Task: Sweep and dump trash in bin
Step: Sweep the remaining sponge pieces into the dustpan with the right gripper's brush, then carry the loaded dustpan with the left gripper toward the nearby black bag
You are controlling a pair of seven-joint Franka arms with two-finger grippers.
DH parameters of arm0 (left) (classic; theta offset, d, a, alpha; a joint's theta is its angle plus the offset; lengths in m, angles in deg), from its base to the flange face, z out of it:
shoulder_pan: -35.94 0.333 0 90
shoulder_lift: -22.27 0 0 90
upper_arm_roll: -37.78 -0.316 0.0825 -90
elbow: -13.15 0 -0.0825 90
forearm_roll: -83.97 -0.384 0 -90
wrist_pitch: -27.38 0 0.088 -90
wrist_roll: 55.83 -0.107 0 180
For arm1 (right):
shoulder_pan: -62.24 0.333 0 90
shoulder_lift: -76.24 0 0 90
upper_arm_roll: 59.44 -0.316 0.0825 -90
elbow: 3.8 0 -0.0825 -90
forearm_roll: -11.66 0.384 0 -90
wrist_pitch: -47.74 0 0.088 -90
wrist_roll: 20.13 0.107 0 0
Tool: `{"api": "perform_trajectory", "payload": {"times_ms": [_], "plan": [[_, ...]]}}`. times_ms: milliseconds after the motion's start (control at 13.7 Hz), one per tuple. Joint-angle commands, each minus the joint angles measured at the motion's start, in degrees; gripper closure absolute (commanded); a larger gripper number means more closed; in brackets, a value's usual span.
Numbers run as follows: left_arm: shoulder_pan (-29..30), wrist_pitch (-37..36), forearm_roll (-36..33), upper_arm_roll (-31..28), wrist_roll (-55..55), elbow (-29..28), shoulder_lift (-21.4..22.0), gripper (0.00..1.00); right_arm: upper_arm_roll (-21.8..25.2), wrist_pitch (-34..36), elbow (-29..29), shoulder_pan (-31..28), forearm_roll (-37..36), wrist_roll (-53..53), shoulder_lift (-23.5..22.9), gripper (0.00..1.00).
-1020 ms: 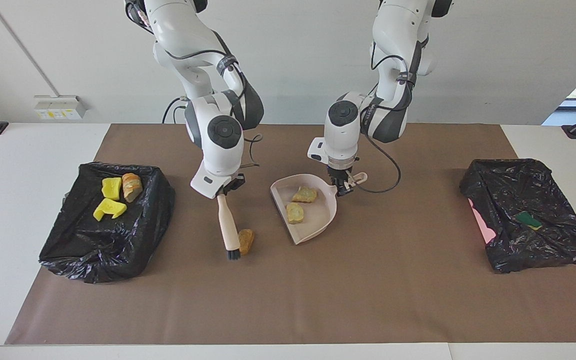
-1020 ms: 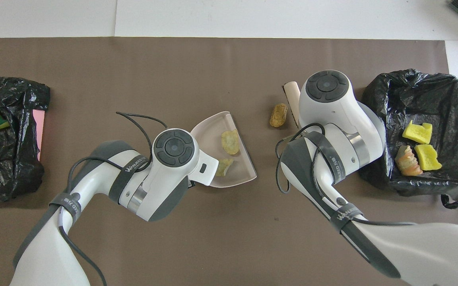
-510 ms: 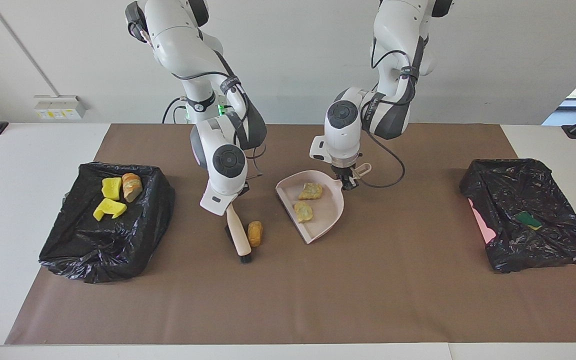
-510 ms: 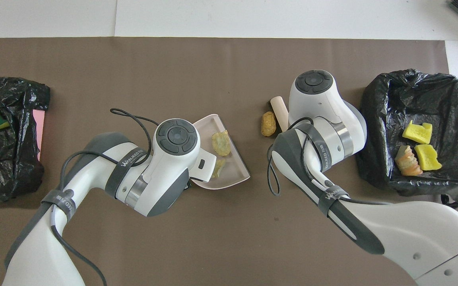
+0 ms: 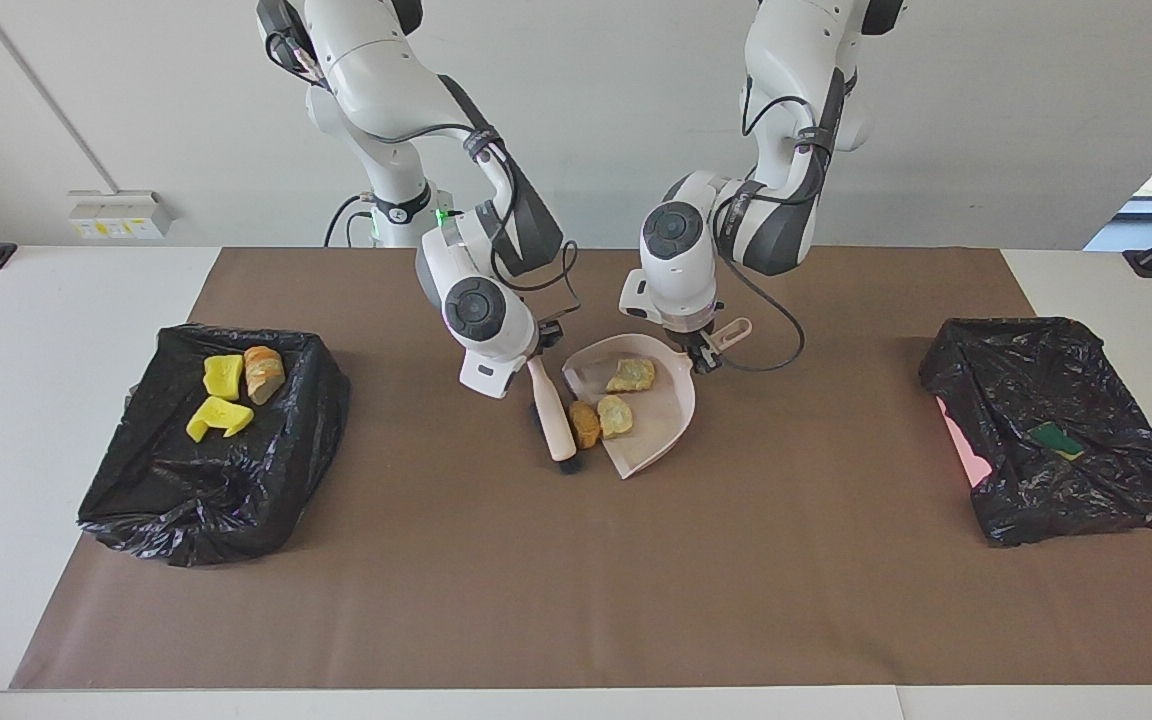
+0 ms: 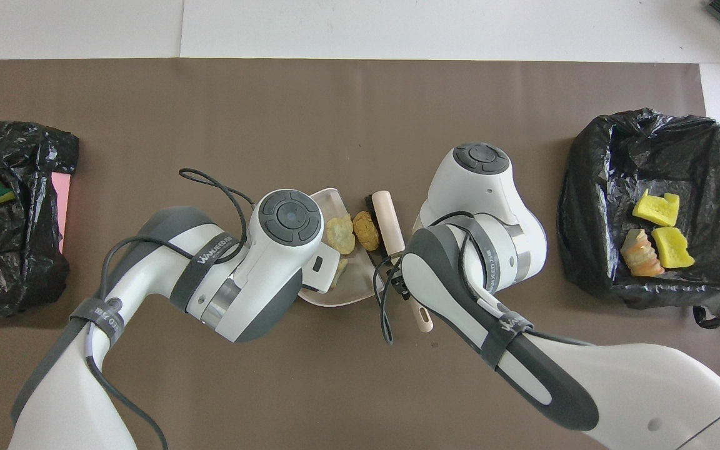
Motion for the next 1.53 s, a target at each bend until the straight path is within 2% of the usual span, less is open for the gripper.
{"api": "perform_trajectory", "payload": {"times_ms": [0,146,292,364,583,802,947,1166,1312,1458], "plan": [[-0.7,0.3,-1.3,-0.5,1.0,-1.8,1.1,1.00,-0.6,-1.7,-6.1,-1.1,9.8,-6.1,3.9,1.00],[-0.2,2.0,-1.2,-0.3,1.0,-2.0,1.1,1.00,-0.6,0.6,-6.3,-2.0,18.9,-8.9,4.4,1.00],[0.0,2.8,-1.1,-0.4,0.5,-1.9,0.9,1.00,-0.4,0.7,-5.6,-1.4,21.1,-8.3,4.7,1.00],[0.3,2.8,-1.1,-0.3,0.0,-1.8,0.9,1.00,-0.2,0.3,-5.1,-0.9,19.7,-5.7,5.8,1.00],[2.2,4.9,-0.6,-0.3,-4.5,-1.4,0.9,1.00,-0.5,2.8,-4.0,0.2,1.8,10.8,12.3,1.00],[3.7,5.7,0.5,-0.2,-7.7,-1.2,1.1,1.00,-0.3,8.2,-4.3,1.0,-2.1,15.2,15.9,1.00],[6.2,5.6,1.1,-0.2,-11.5,-0.5,2.1,1.00,-0.4,11.2,-4.4,1.0,-7.5,19.1,18.1,1.00],[10.9,4.7,1.1,-0.7,-19.3,-0.6,6.3,1.00,-0.6,11.7,-6.6,3.3,-7.5,28.9,20.5,1.00],[17.2,4.7,1.1,-0.7,-26.1,-0.6,10.4,1.00,-0.6,9.1,-11.5,5.1,-4.1,30.2,23.9,1.00],[23.8,4.6,1.1,-0.8,-34.1,0.6,13.3,1.00,-0.6,2.9,-18.5,8.7,-0.8,31.1,27.5,1.00]]}}
